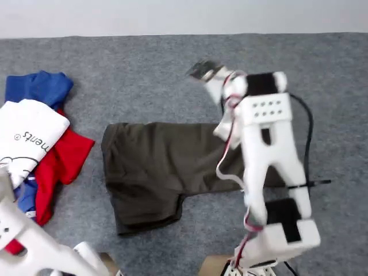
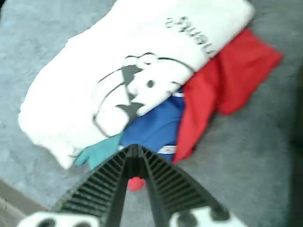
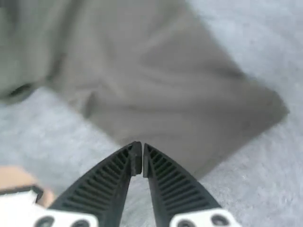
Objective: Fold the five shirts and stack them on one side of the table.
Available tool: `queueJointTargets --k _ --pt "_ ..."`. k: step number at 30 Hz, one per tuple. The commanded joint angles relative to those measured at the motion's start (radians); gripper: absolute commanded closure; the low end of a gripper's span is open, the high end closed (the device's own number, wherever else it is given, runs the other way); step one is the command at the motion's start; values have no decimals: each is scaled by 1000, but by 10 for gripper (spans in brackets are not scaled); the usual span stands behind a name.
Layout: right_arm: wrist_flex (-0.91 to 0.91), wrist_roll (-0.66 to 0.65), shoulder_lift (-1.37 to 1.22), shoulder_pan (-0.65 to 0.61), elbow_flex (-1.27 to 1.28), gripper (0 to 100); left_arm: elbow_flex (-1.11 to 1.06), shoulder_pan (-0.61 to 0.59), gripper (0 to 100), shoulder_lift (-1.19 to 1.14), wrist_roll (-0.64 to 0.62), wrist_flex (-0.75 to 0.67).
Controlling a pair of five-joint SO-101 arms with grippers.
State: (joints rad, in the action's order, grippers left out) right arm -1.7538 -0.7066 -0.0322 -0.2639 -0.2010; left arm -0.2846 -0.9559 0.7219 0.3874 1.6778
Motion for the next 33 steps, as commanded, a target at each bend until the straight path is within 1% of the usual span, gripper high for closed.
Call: queueJointTargets --k 1,3,7,9,12,14,18,21,25,29,33 --pt "-39 -31 114 -122 83 990 -61 -91 997 11 29 -83" --pt "-19 -29 128 -193 124 990 -140 -107 996 11 29 -132" --pt "56 -29 134 -309 178 980 -294 -101 996 11 29 -216" --pt "82 -29 134 -360 207 920 -344 -92 996 12 29 -242" --pt "94 -29 134 -438 272 798 -387 -87 996 12 29 -245" --pt "94 -29 134 -496 322 765 -400 -91 996 15 29 -245" --pt "96 -26 136 -616 390 765 -407 -92 996 17 28 -244" --pt "101 -17 136 -680 404 765 -407 -92 996 17 26 -244" --pt "226 52 136 -734 451 764 -407 -89 996 17 25 -244" --pt "344 63 136 -796 557 763 -407 -89 996 17 25 -244" --pt "415 64 137 -814 628 764 -423 -94 996 17 25 -244"
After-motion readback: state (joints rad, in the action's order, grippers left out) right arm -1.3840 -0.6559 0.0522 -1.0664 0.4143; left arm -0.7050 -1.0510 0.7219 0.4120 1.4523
